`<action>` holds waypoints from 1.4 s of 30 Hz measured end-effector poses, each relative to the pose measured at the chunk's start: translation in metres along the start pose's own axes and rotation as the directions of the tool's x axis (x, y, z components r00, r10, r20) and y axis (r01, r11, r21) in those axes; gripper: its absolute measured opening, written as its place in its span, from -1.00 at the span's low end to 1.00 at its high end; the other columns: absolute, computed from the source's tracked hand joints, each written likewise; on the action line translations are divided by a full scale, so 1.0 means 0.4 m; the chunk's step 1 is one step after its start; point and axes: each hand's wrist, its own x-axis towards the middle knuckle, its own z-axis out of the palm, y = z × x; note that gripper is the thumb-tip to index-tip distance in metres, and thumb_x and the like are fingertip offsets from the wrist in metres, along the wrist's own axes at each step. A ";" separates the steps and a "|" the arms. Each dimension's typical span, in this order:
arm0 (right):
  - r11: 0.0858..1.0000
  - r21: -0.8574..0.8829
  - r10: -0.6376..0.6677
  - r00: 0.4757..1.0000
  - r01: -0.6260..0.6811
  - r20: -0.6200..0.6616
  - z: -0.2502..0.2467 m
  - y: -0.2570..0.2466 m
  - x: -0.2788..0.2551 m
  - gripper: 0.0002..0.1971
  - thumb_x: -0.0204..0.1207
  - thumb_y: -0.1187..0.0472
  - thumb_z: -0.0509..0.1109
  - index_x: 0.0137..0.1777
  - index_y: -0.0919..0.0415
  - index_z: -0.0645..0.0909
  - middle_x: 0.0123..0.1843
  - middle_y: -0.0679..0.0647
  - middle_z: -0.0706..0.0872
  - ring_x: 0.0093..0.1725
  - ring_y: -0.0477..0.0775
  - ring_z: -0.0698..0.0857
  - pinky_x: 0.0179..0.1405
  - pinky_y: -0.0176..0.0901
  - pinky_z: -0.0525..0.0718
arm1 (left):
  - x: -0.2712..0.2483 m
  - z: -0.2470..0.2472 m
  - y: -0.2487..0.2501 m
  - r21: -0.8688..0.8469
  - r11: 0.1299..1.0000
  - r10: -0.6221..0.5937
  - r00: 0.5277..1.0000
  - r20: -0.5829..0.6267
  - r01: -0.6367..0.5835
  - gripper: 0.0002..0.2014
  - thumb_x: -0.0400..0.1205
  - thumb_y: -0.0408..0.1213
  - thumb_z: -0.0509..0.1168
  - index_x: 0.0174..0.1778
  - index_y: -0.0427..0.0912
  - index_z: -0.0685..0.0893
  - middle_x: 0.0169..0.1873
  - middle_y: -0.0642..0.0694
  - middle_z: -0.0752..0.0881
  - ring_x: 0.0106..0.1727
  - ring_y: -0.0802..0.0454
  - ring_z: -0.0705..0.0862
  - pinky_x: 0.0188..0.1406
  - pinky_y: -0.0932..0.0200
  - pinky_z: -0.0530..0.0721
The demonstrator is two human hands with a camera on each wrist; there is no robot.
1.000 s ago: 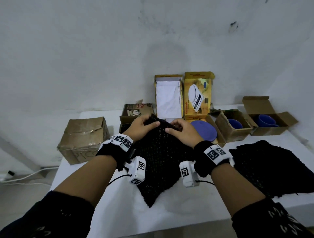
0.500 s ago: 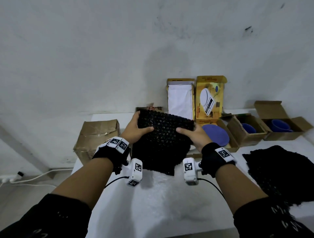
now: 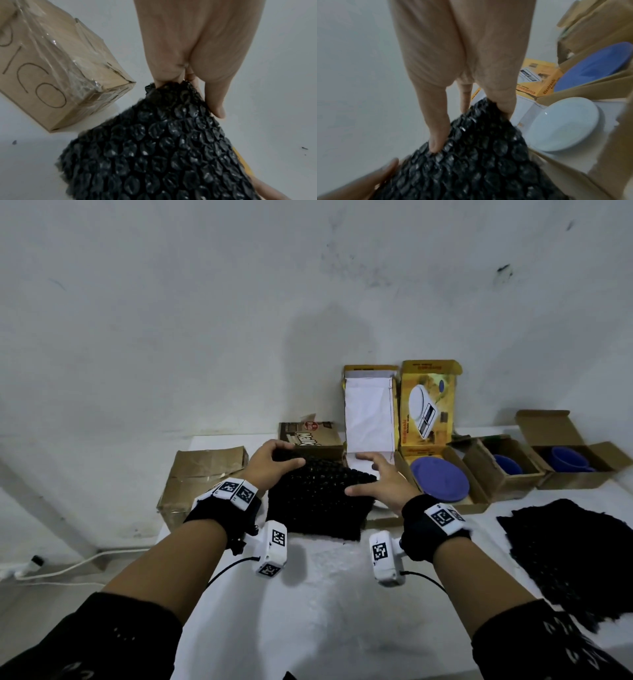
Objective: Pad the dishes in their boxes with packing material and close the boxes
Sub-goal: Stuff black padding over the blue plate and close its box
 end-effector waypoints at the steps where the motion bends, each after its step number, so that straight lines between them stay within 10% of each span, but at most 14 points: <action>1: 0.996 -0.080 -0.034 0.999 0.035 0.012 0.006 -0.001 0.006 -0.31 0.19 0.07 0.69 0.31 -0.17 0.49 0.41 0.08 0.39 0.42 0.11 0.41 0.36 -0.12 0.43 | 0.003 -0.004 0.003 0.003 1.000 -0.021 0.999 0.029 0.021 -0.52 0.32 -0.22 0.62 0.11 -0.11 0.61 0.12 -0.18 0.71 0.15 -0.13 0.70 0.25 -0.11 0.66; 6: 0.983 -0.135 -0.131 0.990 0.123 -0.051 0.007 -0.028 0.028 -0.78 0.37 0.26 0.58 -0.05 0.14 0.62 -0.02 0.00 0.61 0.03 0.01 0.60 -0.03 -0.31 0.51 | 0.024 -0.026 0.004 0.394 0.919 -0.102 0.979 0.174 0.025 -0.01 -0.08 0.28 0.64 0.28 0.07 0.49 0.31 -0.11 0.50 0.33 -0.05 0.55 0.39 -0.05 0.55; 11: 0.986 -0.033 -0.166 0.984 0.165 -0.060 -0.017 -0.045 0.060 -0.79 0.50 0.23 0.48 0.00 0.37 0.63 -0.19 0.10 0.62 -0.24 -0.05 0.60 -0.41 -0.58 0.49 | 0.029 -0.024 -0.008 0.565 0.820 0.056 0.995 0.079 -0.091 -0.37 0.19 0.08 0.64 0.15 0.07 0.61 0.46 -0.14 0.26 0.53 -0.12 0.22 0.56 -0.06 0.28; 15: 0.991 0.060 -0.111 0.977 0.124 -0.185 -0.021 -0.041 0.110 -0.74 0.50 0.08 0.47 0.01 0.25 0.58 -0.12 0.06 0.62 -0.10 0.02 0.60 -0.30 -0.45 0.52 | 0.062 -0.008 -0.024 0.283 0.958 0.050 0.999 -0.016 -0.044 -0.65 0.45 -0.04 0.50 0.10 -0.07 0.70 -0.04 -0.04 0.75 0.08 -0.01 0.72 0.14 0.13 0.65; 22: 0.949 0.291 0.126 0.992 -0.117 -0.012 0.010 0.041 0.185 -0.25 0.34 0.22 0.61 0.32 0.08 0.14 0.28 0.27 0.63 0.14 0.16 0.68 0.12 0.04 0.71 | 0.118 0.022 -0.057 0.169 0.983 -0.042 0.985 -0.170 0.071 -0.61 0.62 0.07 0.26 0.04 -0.22 0.69 -0.07 -0.13 0.75 0.07 -0.10 0.71 0.04 0.13 0.58; 29: 0.998 0.049 0.040 0.977 -0.030 -0.208 0.068 0.085 0.231 -0.50 0.46 0.33 0.48 0.14 0.16 0.17 0.25 0.29 0.56 0.12 0.17 0.61 0.03 -0.06 0.59 | 0.133 0.038 -0.144 0.294 0.948 -0.126 0.992 -0.003 0.121 -0.04 0.24 -0.23 0.66 0.32 -0.11 0.07 0.20 -0.19 0.50 0.22 -0.07 0.57 0.30 0.02 0.58; 37: 0.935 -0.353 -0.010 0.995 -0.025 -0.096 0.116 0.109 0.227 -0.35 0.40 0.12 0.56 0.44 0.23 0.39 0.37 0.21 0.33 0.37 0.18 0.45 0.36 -0.24 0.38 | 0.128 0.051 -0.188 0.581 0.813 0.046 0.992 -0.114 0.029 -0.39 0.37 -0.36 0.55 0.25 -0.23 0.37 0.27 -0.22 0.37 0.23 -0.11 0.49 0.25 0.13 0.47; 42: 0.742 -0.659 -0.274 0.954 0.127 -0.125 0.113 0.115 0.205 -0.51 0.36 -0.03 0.55 0.25 0.11 0.57 0.34 0.19 0.34 0.31 0.22 0.35 0.27 0.05 0.47 | 0.129 0.054 -0.210 0.707 0.707 0.045 0.999 -0.008 -0.026 -0.52 0.48 -0.29 0.48 0.31 -0.24 0.52 0.41 -0.20 0.24 0.37 -0.19 0.47 0.49 0.03 0.41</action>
